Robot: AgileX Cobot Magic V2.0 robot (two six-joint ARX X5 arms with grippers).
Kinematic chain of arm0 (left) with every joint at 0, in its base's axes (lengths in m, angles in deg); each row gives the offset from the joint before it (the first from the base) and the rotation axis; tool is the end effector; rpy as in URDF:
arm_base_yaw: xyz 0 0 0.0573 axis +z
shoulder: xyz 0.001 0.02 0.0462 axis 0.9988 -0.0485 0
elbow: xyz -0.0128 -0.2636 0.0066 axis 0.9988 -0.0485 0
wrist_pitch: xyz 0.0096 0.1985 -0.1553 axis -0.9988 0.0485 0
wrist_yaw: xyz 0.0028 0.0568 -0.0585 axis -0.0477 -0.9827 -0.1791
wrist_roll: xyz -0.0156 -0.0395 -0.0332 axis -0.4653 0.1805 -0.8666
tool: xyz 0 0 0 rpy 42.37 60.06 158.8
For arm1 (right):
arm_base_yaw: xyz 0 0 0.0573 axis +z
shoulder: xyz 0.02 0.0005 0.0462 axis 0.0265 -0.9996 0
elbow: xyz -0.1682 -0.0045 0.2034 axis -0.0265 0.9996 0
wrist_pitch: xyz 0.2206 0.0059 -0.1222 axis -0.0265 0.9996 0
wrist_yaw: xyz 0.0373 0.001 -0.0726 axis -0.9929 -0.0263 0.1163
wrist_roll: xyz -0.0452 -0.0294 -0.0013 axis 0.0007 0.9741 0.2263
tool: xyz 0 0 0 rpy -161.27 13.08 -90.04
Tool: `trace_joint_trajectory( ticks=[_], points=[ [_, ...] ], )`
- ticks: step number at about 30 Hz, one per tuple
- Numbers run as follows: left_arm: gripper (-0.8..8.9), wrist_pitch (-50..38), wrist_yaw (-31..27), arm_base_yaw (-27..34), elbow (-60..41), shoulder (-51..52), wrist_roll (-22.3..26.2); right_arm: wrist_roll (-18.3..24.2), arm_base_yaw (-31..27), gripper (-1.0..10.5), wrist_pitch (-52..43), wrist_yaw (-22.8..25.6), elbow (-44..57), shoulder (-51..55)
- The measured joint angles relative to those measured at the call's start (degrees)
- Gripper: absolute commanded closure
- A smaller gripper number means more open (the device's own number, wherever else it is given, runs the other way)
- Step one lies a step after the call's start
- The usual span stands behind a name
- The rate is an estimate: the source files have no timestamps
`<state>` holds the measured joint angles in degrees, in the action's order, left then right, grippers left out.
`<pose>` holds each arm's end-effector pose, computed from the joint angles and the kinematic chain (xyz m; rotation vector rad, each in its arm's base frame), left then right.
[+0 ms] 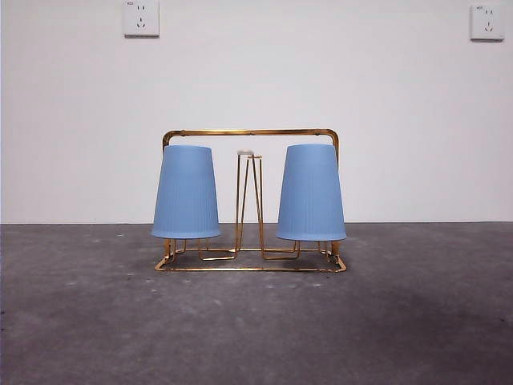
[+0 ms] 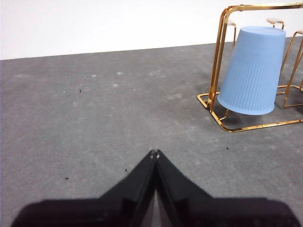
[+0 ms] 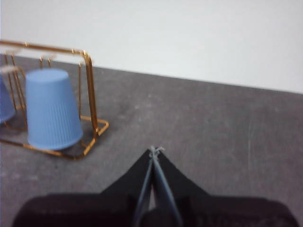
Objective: Pick up cup 1,put cup 1 in the cup rack,pick up cup 2,put cup 2 in the cup rack
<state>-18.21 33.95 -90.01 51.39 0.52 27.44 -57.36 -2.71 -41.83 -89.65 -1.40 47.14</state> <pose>0.0958 -0.0076 0.1522 0.0103 0.1659 -0.1488 0.0897 0.0046 0.1924 -0.1091 0.0968 0.2092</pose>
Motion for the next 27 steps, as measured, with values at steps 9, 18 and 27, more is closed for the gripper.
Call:
trace_joint_trajectory(
  ticks=[9,18,27],
  points=[
    [8.17,0.00,0.00,0.00,0.00,0.00,0.00,-4.96,0.00,9.4,-2.12,1.75,7.56,2.58],
    [8.17,0.02,0.00,0.00,0.00,-0.37,0.00,-6.69,0.00,9.5,-1.84,4.94,7.61,2.69],
    [8.17,0.02,0.00,0.00,0.00,-0.37,0.00,-6.84,0.00,9.5,-1.84,5.40,7.61,2.69]
  ],
)
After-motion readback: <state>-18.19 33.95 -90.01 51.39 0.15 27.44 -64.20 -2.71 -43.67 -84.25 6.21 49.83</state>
